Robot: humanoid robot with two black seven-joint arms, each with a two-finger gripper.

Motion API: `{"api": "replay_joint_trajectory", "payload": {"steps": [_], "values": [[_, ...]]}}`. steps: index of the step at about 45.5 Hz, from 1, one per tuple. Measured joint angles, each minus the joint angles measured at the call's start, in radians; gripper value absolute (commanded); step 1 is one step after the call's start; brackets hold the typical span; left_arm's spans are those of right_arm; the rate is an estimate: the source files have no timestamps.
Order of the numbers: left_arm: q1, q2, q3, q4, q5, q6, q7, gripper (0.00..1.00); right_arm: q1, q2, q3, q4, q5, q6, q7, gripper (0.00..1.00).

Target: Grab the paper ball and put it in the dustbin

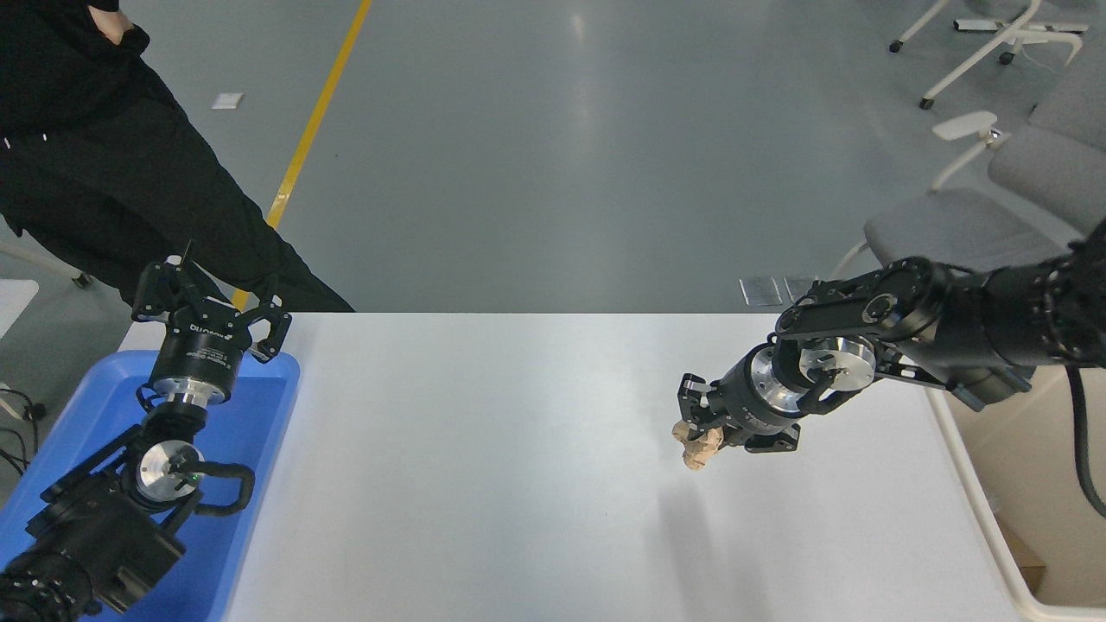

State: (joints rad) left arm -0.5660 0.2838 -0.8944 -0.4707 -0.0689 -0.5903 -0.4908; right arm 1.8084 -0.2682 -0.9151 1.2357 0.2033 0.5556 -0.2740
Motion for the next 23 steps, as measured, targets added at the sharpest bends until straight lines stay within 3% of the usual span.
{"api": "replay_joint_trajectory", "payload": {"steps": [10,23], "values": [[0.0,0.0,0.0,0.0,0.001,0.0,0.0,0.99,0.265,-0.108,-0.066,0.041,0.006,0.15,0.002,0.0],[0.0,0.0,0.0,0.0,0.001,0.001,0.0,0.99,0.504,-0.182,-0.12,0.063,0.009,0.209,0.003,0.0]]}}
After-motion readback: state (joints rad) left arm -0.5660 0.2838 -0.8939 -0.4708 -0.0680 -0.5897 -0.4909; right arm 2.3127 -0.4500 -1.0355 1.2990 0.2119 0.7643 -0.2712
